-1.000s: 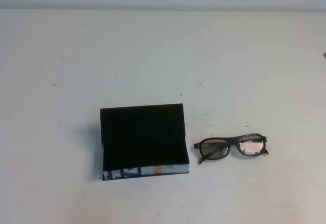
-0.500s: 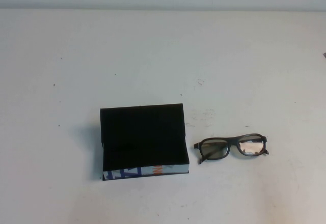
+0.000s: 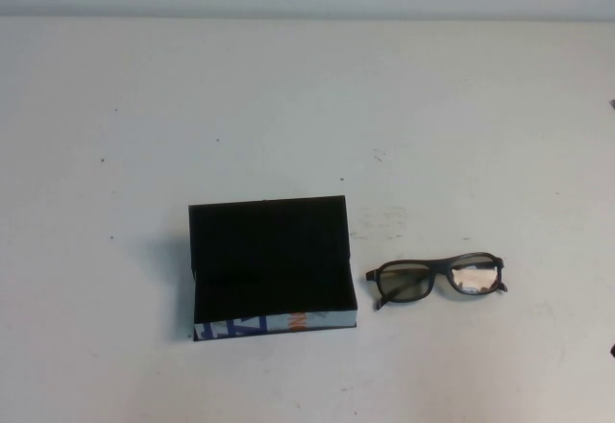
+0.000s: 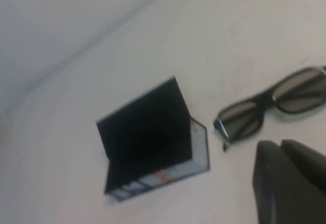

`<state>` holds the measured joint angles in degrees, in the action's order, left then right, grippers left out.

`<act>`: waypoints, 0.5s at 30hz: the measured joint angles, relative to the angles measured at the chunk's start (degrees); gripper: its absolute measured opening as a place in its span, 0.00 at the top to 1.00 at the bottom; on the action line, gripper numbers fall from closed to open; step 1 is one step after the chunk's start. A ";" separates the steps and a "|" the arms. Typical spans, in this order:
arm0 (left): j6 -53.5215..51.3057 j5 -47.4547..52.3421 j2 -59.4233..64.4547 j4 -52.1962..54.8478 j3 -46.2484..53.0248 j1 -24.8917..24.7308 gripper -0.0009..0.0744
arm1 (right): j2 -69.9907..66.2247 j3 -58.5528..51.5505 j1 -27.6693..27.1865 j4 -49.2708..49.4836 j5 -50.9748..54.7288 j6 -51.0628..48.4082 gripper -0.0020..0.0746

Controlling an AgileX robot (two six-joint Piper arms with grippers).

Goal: Return glasses to glasses case

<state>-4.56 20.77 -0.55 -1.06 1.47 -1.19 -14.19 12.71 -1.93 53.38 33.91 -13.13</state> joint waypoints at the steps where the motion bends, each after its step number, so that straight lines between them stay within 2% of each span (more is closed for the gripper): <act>1: 0.00 0.00 0.00 0.00 0.00 0.00 0.99 | -3.28 2.07 0.00 -2.21 2.22 -0.23 0.99; 4: 0.00 0.00 0.00 0.00 0.00 0.00 0.99 | -13.22 7.79 0.00 -6.20 7.53 -3.45 0.99; 12: 0.00 0.00 -0.09 0.00 0.00 0.00 0.99 | -34.08 23.21 0.00 -8.05 18.67 -14.82 0.99; 15: 0.00 0.00 -0.09 0.00 0.00 0.00 0.99 | -39.83 27.29 2.06 -8.39 20.94 -18.42 0.99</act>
<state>-4.56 20.77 -0.64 -1.06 1.47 -1.19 -54.02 39.99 0.13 44.99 54.85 -31.55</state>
